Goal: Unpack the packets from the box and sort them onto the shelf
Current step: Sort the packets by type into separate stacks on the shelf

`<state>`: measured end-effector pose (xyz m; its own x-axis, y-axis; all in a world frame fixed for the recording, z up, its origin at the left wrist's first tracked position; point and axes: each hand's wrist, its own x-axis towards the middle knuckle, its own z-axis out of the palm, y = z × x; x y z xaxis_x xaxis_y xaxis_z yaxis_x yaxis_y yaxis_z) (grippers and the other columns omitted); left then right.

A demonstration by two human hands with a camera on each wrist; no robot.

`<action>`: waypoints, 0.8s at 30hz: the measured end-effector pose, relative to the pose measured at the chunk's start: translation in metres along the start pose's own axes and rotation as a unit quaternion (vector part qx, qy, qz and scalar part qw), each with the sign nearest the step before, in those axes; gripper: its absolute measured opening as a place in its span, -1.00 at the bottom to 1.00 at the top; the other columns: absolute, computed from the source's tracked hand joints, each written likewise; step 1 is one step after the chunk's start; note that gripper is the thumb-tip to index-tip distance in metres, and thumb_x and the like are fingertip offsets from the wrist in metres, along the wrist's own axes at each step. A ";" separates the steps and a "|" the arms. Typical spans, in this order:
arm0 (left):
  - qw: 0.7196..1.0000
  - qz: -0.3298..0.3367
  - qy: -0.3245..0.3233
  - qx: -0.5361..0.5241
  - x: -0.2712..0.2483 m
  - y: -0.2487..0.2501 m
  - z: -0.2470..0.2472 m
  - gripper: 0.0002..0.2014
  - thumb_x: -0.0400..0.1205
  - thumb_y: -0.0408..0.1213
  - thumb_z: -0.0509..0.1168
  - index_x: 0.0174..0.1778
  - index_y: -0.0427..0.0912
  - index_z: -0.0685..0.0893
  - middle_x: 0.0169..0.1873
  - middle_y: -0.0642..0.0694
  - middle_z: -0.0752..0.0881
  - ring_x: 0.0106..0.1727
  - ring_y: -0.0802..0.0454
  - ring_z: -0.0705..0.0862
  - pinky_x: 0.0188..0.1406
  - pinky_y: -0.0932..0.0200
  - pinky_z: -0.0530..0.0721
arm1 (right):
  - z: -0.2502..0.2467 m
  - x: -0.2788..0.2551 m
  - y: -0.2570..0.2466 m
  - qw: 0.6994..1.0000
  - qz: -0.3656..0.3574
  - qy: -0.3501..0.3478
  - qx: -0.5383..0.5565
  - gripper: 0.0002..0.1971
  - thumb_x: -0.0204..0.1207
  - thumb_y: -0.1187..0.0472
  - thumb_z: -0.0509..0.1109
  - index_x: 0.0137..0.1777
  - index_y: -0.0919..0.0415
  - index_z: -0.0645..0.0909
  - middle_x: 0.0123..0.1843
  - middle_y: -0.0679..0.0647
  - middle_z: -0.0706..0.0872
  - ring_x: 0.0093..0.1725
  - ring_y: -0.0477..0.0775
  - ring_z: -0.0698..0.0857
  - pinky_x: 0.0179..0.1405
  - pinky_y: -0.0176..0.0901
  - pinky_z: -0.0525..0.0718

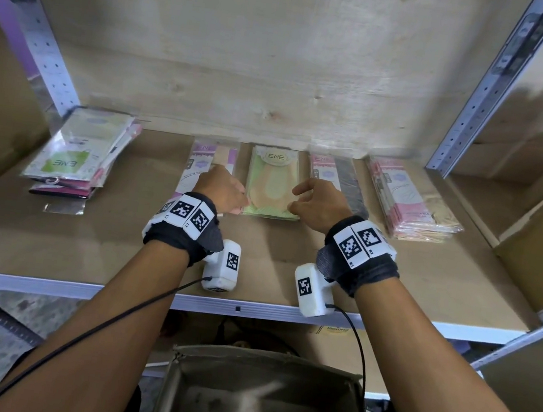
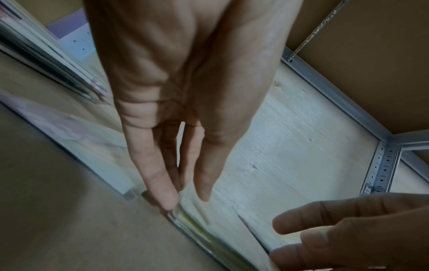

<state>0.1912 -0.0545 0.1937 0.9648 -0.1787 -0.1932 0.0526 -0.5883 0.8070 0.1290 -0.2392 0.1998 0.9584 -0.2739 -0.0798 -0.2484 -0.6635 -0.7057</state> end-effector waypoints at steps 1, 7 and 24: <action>1.000 -0.001 0.001 -0.017 -0.001 -0.001 -0.002 -0.70 0.54 -0.47 0.50 0.19 -0.40 0.75 0.06 -0.32 0.81 0.06 -0.22 0.83 0.27 -0.10 0.74 | 0.000 0.000 0.001 1.000 -0.001 0.001 -0.004 -0.65 0.48 0.19 0.51 0.26 0.12 0.62 0.29 0.11 0.67 0.26 0.10 0.66 0.05 -0.21 0.55; 0.997 0.043 0.063 -0.028 -0.013 -0.010 -0.034 -0.91 0.56 -0.45 0.47 -0.03 -0.31 0.78 0.04 -0.36 0.80 0.12 -0.37 0.79 0.24 -0.22 0.73 | -0.001 -0.005 0.002 1.000 -0.014 0.008 -0.021 -0.64 0.49 0.17 0.50 0.28 0.11 0.61 0.27 0.11 0.70 0.26 0.12 0.67 0.26 -0.06 0.65; 0.957 -0.061 0.284 -0.004 -0.034 -0.102 -0.207 -0.65 0.57 -0.30 0.42 0.30 -0.16 0.75 0.28 -0.15 0.76 0.12 -0.11 0.72 0.21 0.10 0.69 | 0.109 -0.008 -0.131 0.958 -0.104 -0.170 0.208 -0.90 0.60 0.50 0.31 0.05 0.39 0.61 -0.24 0.25 0.72 -0.24 0.27 0.71 -0.11 0.04 0.79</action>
<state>0.2066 0.1745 0.2331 0.9358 0.3496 0.0462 0.1738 -0.5712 0.8022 0.1690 -0.0743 0.2164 0.9890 0.1229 -0.0819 -0.0380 -0.3245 -0.9451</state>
